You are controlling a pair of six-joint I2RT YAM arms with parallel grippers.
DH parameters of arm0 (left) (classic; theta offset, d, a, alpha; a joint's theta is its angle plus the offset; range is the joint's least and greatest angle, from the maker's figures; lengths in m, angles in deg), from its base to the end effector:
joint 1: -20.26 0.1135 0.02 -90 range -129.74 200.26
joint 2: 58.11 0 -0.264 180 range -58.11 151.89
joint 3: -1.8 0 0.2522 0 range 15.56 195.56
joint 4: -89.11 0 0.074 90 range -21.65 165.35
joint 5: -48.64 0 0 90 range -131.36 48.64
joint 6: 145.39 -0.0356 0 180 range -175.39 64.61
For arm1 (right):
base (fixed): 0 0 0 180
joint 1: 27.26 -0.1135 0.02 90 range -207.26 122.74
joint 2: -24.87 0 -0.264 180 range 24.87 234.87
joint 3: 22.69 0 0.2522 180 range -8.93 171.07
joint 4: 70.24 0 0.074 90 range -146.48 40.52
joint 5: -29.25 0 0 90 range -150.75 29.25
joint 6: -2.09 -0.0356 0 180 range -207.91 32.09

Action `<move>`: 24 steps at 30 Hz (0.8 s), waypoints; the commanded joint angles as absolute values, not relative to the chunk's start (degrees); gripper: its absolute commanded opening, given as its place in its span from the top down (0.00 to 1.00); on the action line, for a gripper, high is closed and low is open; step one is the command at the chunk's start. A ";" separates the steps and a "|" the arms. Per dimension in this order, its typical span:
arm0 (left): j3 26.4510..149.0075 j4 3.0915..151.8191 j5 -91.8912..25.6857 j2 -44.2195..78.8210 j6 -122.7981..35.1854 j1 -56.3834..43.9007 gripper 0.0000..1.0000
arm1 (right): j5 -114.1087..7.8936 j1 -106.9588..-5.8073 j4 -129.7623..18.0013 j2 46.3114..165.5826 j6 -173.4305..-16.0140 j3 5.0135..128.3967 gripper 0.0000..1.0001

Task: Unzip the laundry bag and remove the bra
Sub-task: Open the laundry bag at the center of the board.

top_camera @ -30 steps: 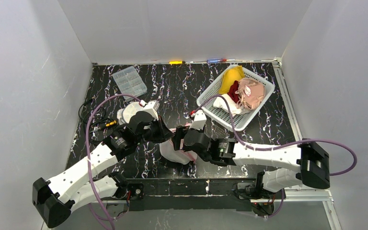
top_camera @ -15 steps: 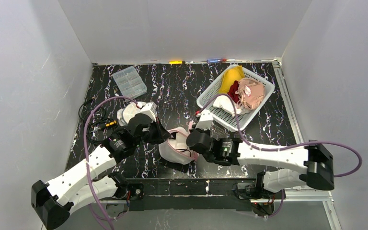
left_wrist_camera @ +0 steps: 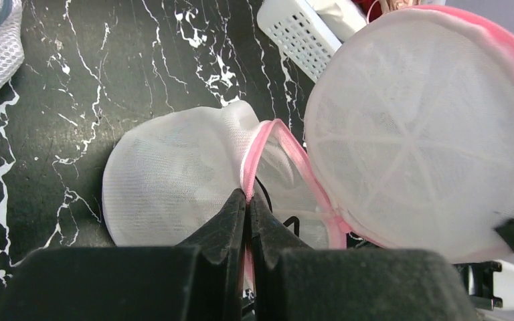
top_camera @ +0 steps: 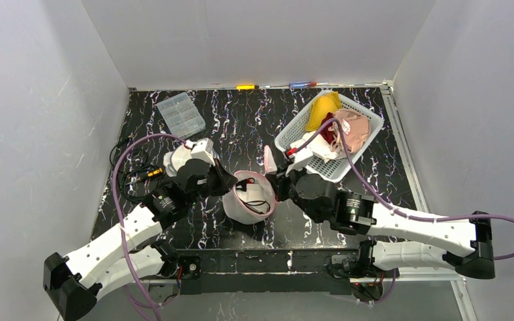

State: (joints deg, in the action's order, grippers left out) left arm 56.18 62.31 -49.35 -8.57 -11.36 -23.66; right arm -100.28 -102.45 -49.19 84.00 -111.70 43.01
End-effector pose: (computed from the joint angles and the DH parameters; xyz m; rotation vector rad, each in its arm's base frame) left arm 0.1484 -0.1361 0.2948 -0.0987 2.0519 -0.8586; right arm 0.0815 0.2198 0.3436 -0.3183 1.7787 0.6188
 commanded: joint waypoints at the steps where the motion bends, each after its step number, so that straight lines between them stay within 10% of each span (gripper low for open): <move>1: 52.44 65.24 -53.98 -10.59 -9.47 -23.33 1.00 | -100.30 -102.38 -54.02 80.02 -107.67 39.50 0.99; 11: 39.63 59.87 -55.32 -21.92 -4.60 -23.29 1.00 | -100.57 -102.45 -48.67 61.98 -121.03 21.11 0.98; 16: 39.86 57.50 -54.42 -21.82 -5.59 -23.28 1.00 | -98.65 -102.49 -41.11 61.37 -119.32 26.04 0.36; 24: 43.83 51.30 -54.05 -19.56 -7.60 -23.33 1.00 | -92.43 -102.72 -37.70 76.36 -111.63 39.62 0.37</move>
State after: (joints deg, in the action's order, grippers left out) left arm 40.64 56.06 -53.02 -20.00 -5.91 -23.66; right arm -97.17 -102.43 -38.56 68.72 -115.96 33.18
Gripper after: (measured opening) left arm 0.014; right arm 0.665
